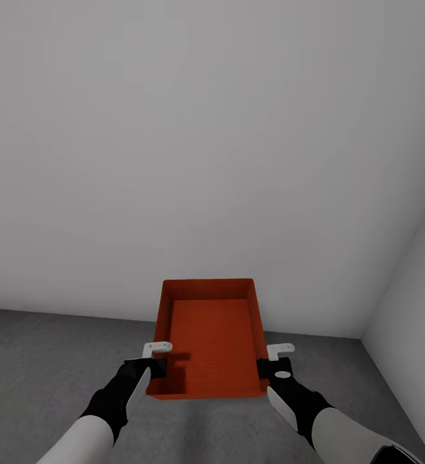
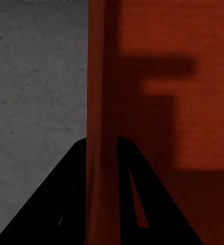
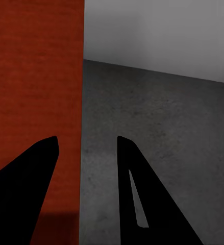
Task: Move the two storage containers from the living room to the garage. In the garage, place one container on the floor and stack the other container on top of it (either order is fine).
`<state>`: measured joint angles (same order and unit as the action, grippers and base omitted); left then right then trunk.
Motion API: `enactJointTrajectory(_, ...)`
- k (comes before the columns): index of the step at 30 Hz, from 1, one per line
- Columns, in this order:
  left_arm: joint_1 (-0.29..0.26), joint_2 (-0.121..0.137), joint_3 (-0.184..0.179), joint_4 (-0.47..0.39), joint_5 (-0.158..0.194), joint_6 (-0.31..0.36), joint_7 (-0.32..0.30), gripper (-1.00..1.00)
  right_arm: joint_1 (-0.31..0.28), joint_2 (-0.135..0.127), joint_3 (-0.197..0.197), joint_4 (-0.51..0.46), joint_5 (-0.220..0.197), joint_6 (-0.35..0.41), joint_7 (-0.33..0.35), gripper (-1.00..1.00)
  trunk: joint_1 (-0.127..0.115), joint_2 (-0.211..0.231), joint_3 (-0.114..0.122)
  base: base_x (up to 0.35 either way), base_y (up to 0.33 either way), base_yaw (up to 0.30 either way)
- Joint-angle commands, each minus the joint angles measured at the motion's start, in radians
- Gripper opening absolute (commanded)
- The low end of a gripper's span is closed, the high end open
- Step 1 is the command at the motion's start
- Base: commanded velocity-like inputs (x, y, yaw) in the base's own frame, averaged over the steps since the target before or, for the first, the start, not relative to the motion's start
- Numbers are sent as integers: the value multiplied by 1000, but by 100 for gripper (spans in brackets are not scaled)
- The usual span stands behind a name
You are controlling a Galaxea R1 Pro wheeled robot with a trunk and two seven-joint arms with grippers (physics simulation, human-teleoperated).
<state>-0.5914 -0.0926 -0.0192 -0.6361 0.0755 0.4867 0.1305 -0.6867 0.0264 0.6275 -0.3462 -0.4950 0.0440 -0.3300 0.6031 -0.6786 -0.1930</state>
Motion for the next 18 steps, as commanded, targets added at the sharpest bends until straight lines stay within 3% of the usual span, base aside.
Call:
enactJointTrajectory(1,-1,-1,8,-4,-34,-16,26,-100,0,21,0,0,-14,5,-9,-100,0,-1,-2,0,0,0)
enactJointTrajectory(18,0,-2,12,3,-33,-13,27,-100,0,21,0,0,-14,4,-9,-100,0,-1,-2,0,0,0)
